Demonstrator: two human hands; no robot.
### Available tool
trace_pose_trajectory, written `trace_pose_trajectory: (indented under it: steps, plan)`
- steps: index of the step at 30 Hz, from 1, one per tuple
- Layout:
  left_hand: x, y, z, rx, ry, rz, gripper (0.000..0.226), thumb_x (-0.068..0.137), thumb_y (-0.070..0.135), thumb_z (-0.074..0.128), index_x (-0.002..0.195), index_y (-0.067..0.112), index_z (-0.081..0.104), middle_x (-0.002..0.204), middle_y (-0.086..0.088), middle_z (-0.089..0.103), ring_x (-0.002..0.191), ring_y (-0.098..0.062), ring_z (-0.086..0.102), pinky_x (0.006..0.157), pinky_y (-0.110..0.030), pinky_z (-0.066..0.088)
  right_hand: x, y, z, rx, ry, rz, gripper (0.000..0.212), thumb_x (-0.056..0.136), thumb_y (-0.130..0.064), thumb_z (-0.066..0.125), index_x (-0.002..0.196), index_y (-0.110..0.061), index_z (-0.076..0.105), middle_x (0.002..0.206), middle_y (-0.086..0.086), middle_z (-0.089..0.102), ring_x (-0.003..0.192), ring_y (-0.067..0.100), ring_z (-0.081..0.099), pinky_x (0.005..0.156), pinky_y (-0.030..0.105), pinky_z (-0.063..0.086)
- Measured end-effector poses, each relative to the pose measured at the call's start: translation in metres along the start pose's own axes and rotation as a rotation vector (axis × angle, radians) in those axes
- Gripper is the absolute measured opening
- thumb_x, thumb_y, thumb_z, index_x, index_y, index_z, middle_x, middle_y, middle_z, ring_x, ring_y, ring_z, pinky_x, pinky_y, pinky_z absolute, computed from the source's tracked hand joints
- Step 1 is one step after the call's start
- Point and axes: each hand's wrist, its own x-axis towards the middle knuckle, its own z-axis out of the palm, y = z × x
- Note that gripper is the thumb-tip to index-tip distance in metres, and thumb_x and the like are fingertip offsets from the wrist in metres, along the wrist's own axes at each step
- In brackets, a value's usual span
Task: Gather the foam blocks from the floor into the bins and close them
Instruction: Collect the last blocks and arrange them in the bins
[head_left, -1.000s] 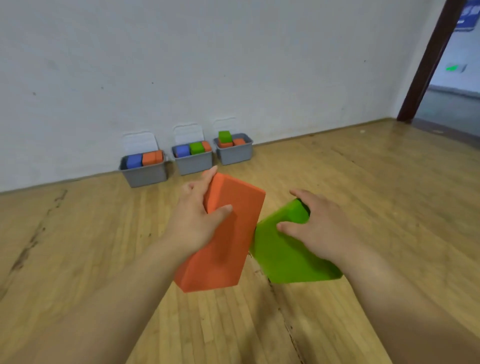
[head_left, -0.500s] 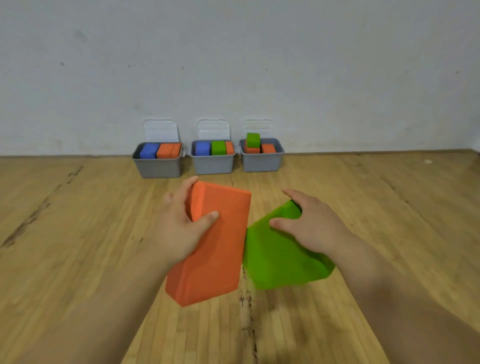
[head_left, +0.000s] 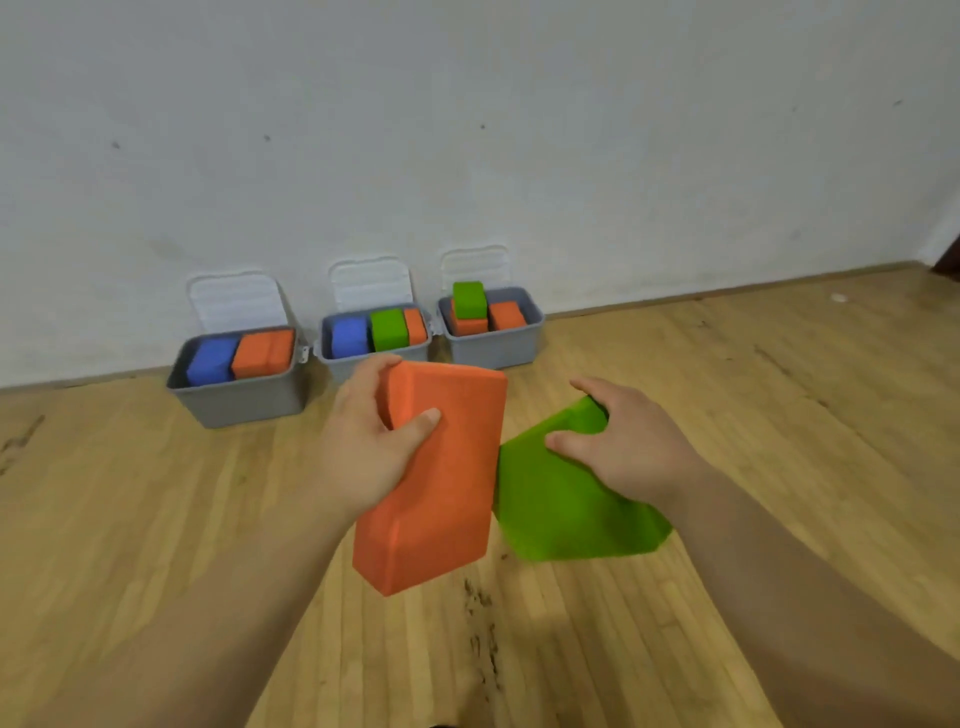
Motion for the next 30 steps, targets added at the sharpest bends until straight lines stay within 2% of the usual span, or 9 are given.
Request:
trace_pose_trajectory:
  steps: [4, 7, 9, 14, 19, 22, 27, 30]
  plan:
    - [0.119, -0.007, 0.005, 0.03, -0.076, 0.006, 0.07, 0.074, 0.06, 0.073, 0.136, 0.049, 0.043, 0.129, 0.002, 0.056, 0.111, -0.015, 0.061, 0.105, -0.043, 0.049, 0.091, -0.012, -0.007, 0.006, 0.05, 0.091, 0.083, 0.08, -0.058, 0.076, 0.153, -0.042, 0.04, 0.148, -0.004, 0.048, 0.131, 0.017, 0.048, 0.107, 0.036, 0.042]
    - [0.189, -0.011, 0.025, 0.073, -0.108, -0.004, 0.076, 0.081, 0.044, 0.079, 0.146, 0.048, 0.04, 0.126, 0.0, 0.046, 0.105, -0.013, 0.053, 0.103, -0.029, 0.04, 0.158, -0.003, -0.008, 0.057, 0.076, 0.131, 0.081, 0.08, -0.057, 0.077, 0.152, -0.041, 0.042, 0.148, -0.007, 0.049, 0.124, 0.011, 0.048, 0.096, 0.029, 0.039]
    - [0.228, -0.021, 0.046, 0.078, -0.106, -0.018, 0.073, 0.083, 0.035, 0.081, 0.145, 0.045, 0.044, 0.118, 0.001, 0.044, 0.101, -0.014, 0.053, 0.102, -0.027, 0.038, 0.208, 0.006, -0.006, 0.068, 0.067, 0.142, 0.08, 0.082, -0.056, 0.076, 0.152, -0.041, 0.042, 0.149, -0.007, 0.049, 0.124, 0.011, 0.048, 0.096, 0.029, 0.04]
    - [0.329, -0.059, 0.101, 0.043, -0.084, -0.076, 0.069, 0.083, 0.033, 0.082, 0.138, 0.05, 0.044, 0.112, 0.012, 0.04, 0.097, 0.001, 0.052, 0.1, -0.027, 0.04, 0.351, 0.035, 0.002, 0.016, 0.004, 0.122, 0.084, 0.079, -0.057, 0.076, 0.153, -0.038, 0.041, 0.151, -0.004, 0.048, 0.133, 0.018, 0.048, 0.107, 0.037, 0.042]
    - [0.443, -0.077, 0.144, 0.062, 0.009, -0.183, 0.072, 0.087, 0.031, 0.079, 0.149, 0.038, 0.042, 0.126, 0.001, 0.041, 0.106, -0.011, 0.049, 0.104, -0.027, 0.036, 0.512, 0.06, -0.011, 0.007, -0.06, 0.04, 0.083, 0.079, -0.051, 0.08, 0.152, -0.029, 0.047, 0.145, 0.001, 0.055, 0.129, 0.021, 0.053, 0.102, 0.032, 0.04]
    - [0.502, -0.087, 0.162, 0.046, 0.087, -0.276, 0.073, 0.092, 0.033, 0.074, 0.154, 0.034, 0.036, 0.133, 0.0, 0.038, 0.115, -0.016, 0.049, 0.111, -0.035, 0.037, 0.601, 0.065, -0.025, -0.016, -0.114, 0.024, 0.084, 0.079, -0.049, 0.08, 0.152, -0.03, 0.044, 0.144, -0.001, 0.056, 0.128, 0.022, 0.054, 0.099, 0.032, 0.042]
    - [0.596, -0.119, 0.19, 0.031, 0.139, -0.4, 0.071, 0.096, 0.039, 0.068, 0.156, 0.038, 0.031, 0.143, 0.0, 0.038, 0.125, -0.02, 0.048, 0.115, -0.041, 0.037, 0.732, 0.068, -0.029, -0.039, -0.179, -0.013, 0.086, 0.081, -0.039, 0.079, 0.155, -0.03, 0.038, 0.146, 0.001, 0.055, 0.128, 0.024, 0.054, 0.097, 0.033, 0.042]
    - [0.674, -0.156, 0.211, 0.022, 0.103, -0.421, 0.071, 0.095, 0.047, 0.065, 0.156, 0.039, 0.031, 0.143, 0.004, 0.039, 0.131, -0.02, 0.049, 0.116, -0.046, 0.038, 0.813, 0.077, -0.013, -0.037, -0.197, 0.019, 0.088, 0.081, -0.043, 0.079, 0.157, -0.032, 0.035, 0.151, 0.001, 0.051, 0.133, 0.025, 0.051, 0.103, 0.034, 0.04]
